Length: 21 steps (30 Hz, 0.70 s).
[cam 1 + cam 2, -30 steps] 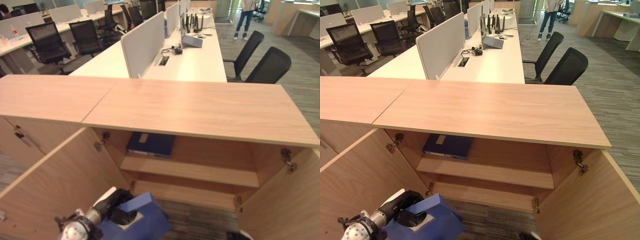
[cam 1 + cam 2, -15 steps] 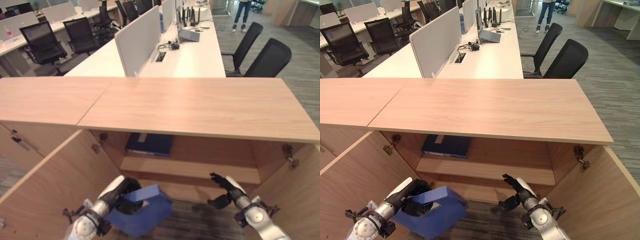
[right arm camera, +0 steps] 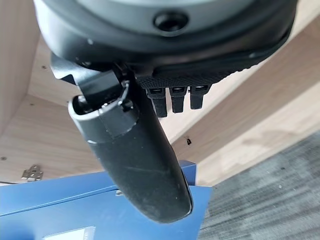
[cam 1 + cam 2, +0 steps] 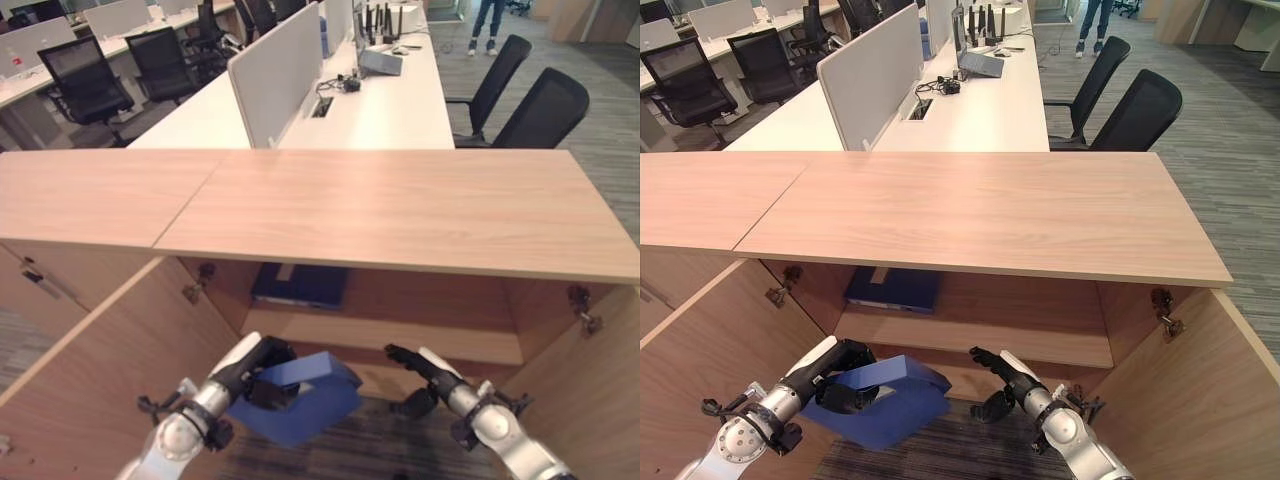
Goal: Put the empty folder in the office cabinet
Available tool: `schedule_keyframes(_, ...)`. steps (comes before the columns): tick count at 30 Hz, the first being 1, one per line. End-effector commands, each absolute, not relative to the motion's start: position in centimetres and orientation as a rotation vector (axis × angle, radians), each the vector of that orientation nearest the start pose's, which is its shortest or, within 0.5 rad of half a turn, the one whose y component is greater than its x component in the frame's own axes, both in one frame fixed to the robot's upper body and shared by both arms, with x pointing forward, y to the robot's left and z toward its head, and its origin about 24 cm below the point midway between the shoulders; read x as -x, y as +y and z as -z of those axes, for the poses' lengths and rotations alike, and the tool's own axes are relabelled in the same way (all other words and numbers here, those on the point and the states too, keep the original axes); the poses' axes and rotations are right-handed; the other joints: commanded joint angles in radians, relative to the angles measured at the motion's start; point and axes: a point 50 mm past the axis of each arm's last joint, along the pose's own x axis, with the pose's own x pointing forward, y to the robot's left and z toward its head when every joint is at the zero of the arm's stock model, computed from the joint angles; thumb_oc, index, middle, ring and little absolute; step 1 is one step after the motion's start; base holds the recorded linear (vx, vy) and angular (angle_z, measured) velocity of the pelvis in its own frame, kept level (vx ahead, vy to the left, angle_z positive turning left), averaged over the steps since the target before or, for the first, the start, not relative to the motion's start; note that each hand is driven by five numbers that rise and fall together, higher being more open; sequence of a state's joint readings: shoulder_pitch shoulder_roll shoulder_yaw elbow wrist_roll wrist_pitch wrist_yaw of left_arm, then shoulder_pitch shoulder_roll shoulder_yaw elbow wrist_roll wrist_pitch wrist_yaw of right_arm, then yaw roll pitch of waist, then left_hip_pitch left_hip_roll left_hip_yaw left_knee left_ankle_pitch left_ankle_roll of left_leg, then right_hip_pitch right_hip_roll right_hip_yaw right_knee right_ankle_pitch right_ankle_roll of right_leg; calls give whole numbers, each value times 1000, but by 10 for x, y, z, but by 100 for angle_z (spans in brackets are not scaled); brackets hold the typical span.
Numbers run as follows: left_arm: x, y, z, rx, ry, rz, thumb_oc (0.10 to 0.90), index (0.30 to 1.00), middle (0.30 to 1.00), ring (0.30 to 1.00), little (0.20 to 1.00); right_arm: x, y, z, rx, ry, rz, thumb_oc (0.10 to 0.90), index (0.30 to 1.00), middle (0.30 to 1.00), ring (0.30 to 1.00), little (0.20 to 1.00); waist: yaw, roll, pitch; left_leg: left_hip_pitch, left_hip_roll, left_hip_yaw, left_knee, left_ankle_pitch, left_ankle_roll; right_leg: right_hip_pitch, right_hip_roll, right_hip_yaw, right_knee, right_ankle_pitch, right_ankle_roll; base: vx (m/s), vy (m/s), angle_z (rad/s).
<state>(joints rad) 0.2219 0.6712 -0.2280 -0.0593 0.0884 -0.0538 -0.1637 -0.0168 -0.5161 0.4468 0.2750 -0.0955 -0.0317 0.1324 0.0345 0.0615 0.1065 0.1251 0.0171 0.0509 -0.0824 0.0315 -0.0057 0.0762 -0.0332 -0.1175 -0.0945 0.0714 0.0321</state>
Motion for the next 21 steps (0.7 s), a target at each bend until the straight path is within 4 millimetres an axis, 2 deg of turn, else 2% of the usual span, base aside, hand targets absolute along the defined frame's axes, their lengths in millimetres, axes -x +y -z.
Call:
schedule_keyframes(1,-230,193,-92,-685,-172,512,400,300,300,300,300,-266,-141,-29,641,-8,-543,800,900,900,900,900,4,-51,-41,6,18,-28,-5,-105,-36,70,-73,-11,7,-81,83,0,0,0)
schedule_keyframes(8,-231,177,-109,-666,-238,626,400,300,300,300,300,-286,-135,-54,676,-112,-497,800,900,900,900,900,12,-49,-47,5,17,-26,-5,-106,-36,71,-75,-10,7,-78,84,0,0,0)
schedule_keyframes(11,-232,174,-113,-665,-256,644,400,300,300,300,300,-287,-132,-58,665,-129,-513,800,900,900,900,900,13,-48,-50,6,16,-24,-5,-105,-37,71,-76,-9,7,-77,84,0,0,0)
schedule_keyframes(21,-245,158,-130,-677,-375,646,400,300,300,300,300,-280,-107,-52,596,-99,-676,800,900,900,900,900,12,-58,-54,7,14,-29,-5,-101,-38,74,-79,-10,7,-76,83,-7,0,0)
